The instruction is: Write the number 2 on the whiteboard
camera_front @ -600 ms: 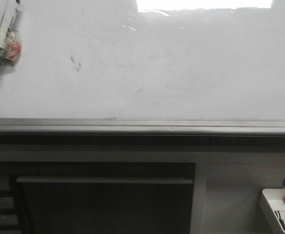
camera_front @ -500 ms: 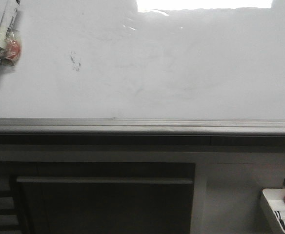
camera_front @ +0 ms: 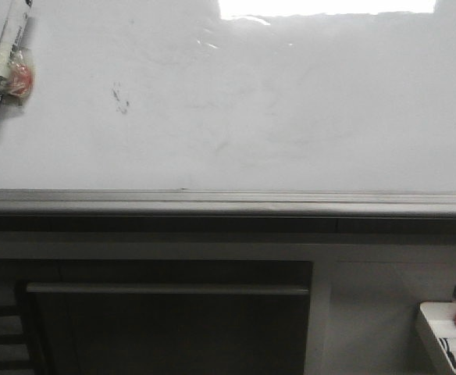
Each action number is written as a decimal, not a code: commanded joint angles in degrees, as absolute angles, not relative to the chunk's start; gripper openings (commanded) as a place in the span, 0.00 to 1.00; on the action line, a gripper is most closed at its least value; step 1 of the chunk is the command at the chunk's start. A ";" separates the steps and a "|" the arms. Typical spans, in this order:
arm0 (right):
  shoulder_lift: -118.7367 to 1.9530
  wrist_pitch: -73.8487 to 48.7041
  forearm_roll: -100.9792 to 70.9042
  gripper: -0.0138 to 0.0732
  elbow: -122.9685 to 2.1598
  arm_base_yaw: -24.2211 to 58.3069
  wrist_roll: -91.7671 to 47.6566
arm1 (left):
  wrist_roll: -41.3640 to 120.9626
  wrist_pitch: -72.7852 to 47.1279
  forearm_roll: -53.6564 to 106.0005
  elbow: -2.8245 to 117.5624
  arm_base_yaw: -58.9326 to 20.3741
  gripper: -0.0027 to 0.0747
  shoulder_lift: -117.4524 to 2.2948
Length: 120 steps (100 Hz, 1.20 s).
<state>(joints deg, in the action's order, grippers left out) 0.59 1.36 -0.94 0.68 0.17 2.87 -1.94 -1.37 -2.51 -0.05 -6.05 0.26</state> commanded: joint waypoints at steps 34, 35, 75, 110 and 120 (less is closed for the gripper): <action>1.59 8.52 -0.90 0.08 2.25 0.27 2.37 | -2.42 3.54 -2.02 -1.88 -5.87 0.01 1.60; 1.59 8.52 -0.90 0.08 2.25 0.27 2.37 | -2.42 3.54 -2.02 -1.88 -5.87 0.01 1.60; 1.35 1.75 0.00 0.08 -6.35 0.27 2.37 | -2.42 6.19 -1.66 5.94 -5.97 0.01 1.60; -11.83 -19.91 2.05 0.08 -28.83 0.27 2.37 | -1.78 -17.69 -4.66 29.69 -5.97 0.01 -10.83; -18.18 -26.96 2.05 0.08 -35.16 0.27 0.82 | -1.79 -23.36 -7.43 34.68 -5.97 0.01 -16.22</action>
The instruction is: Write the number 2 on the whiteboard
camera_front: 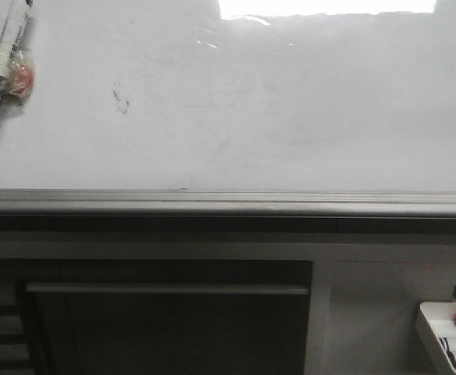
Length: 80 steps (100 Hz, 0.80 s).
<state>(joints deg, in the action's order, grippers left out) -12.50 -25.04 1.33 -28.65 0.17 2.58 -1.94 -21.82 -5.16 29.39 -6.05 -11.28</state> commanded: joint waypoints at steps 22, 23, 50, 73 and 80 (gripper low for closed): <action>-29.65 -40.02 2.05 0.08 -44.11 0.27 -4.40 | -1.79 -26.89 -8.25 38.82 -5.97 0.01 -23.31; -30.13 -40.44 2.05 0.08 -44.36 0.27 -4.40 | -1.79 -26.89 -8.24 38.82 -5.97 0.01 -23.45; -35.08 -41.71 -1.28 0.08 -44.63 0.27 -4.40 | -1.79 -26.58 -6.03 38.59 -5.97 0.01 -25.86; -37.08 -41.04 -5.47 0.08 -44.50 0.27 -3.98 | -1.79 -26.70 -4.82 38.25 -5.97 0.02 -26.04; -37.19 -40.13 -5.87 0.11 -44.13 0.27 -3.98 | -1.79 -26.87 -4.74 38.15 -6.27 0.08 -26.38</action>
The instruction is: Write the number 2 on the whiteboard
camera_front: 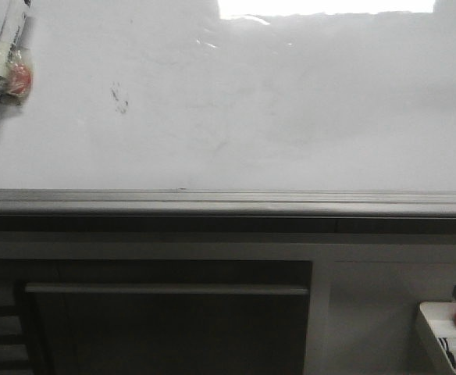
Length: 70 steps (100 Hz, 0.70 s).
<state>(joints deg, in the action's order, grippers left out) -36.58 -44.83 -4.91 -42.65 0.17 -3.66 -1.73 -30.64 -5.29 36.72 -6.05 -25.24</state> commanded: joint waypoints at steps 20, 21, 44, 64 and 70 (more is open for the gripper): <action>-37.19 -39.98 -5.87 0.43 -43.76 0.27 -3.98 | -1.79 -26.87 -4.74 38.15 -11.98 0.56 -28.15; -37.19 -39.98 -5.87 0.46 -43.76 0.27 -3.98 | -1.79 -26.87 -4.74 38.15 -12.26 0.58 -28.27; -37.19 -39.98 -5.87 0.60 -43.76 0.27 -3.98 | -1.79 -26.51 -4.86 38.25 -20.33 0.65 -36.75; -37.19 -39.98 -5.87 0.60 -43.76 0.27 -3.98 | -1.79 -25.79 -4.86 38.78 -23.67 0.60 -47.42; -37.19 -39.98 -5.87 0.60 -43.76 0.27 -3.98 | -1.79 -24.21 -4.86 38.78 -23.83 0.58 -50.66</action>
<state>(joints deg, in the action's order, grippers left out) -36.81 -44.10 -5.64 -42.65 0.17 -3.66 -1.73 -29.85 -5.03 36.51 -23.05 -47.08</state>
